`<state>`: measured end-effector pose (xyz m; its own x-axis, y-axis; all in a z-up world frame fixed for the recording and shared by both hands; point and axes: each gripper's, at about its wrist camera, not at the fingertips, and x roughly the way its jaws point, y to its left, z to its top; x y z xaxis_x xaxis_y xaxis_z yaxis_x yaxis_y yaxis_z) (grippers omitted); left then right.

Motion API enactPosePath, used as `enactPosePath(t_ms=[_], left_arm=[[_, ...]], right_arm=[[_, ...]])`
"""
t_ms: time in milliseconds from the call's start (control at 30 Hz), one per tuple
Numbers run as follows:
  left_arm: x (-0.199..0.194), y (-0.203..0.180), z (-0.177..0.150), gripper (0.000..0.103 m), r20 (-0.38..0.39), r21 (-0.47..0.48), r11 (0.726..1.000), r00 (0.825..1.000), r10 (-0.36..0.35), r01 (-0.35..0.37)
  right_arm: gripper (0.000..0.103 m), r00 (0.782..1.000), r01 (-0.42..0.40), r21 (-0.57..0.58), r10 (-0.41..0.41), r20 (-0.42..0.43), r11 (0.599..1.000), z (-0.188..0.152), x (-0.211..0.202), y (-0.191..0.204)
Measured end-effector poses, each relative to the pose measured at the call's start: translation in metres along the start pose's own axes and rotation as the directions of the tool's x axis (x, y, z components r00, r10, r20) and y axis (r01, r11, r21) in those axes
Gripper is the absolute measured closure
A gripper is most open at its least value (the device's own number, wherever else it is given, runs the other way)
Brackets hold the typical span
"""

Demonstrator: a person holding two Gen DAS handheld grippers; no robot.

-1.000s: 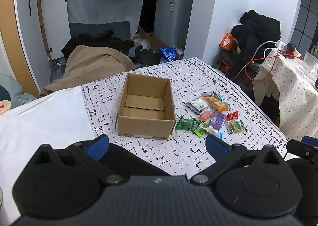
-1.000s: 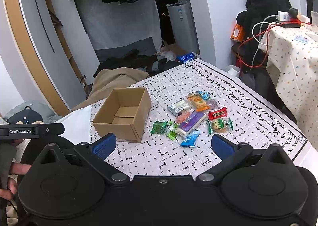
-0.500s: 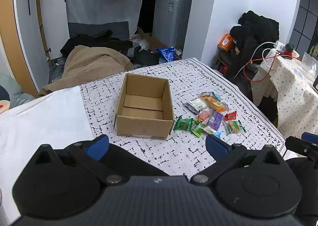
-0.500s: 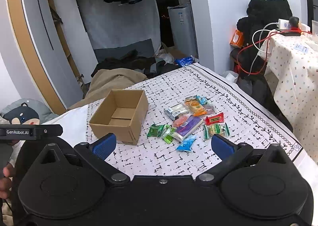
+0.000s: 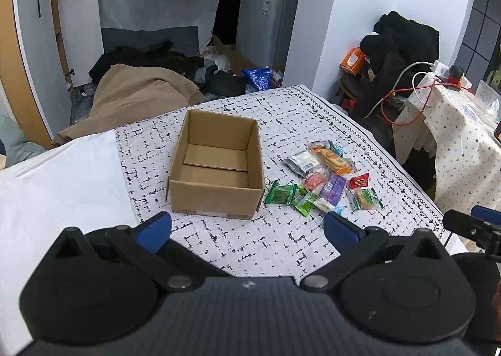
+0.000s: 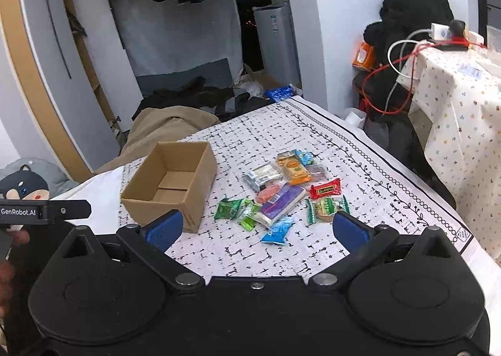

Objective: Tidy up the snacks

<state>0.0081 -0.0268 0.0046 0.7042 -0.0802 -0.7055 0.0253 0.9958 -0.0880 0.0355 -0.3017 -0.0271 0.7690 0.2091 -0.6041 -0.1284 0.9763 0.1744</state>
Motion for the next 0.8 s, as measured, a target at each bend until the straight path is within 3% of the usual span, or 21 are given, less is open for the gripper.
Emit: enactPosePath(t_ms=[800], left_arm=[[0.066, -0.056, 0.023, 0.001, -0.042, 0.015, 0.999, 0.998, -0.044, 0.045]], right_arm=[[0.000, 0.999, -0.015, 0.151, 0.021, -0.035, 0.988, 0.004, 0.055, -0.074]])
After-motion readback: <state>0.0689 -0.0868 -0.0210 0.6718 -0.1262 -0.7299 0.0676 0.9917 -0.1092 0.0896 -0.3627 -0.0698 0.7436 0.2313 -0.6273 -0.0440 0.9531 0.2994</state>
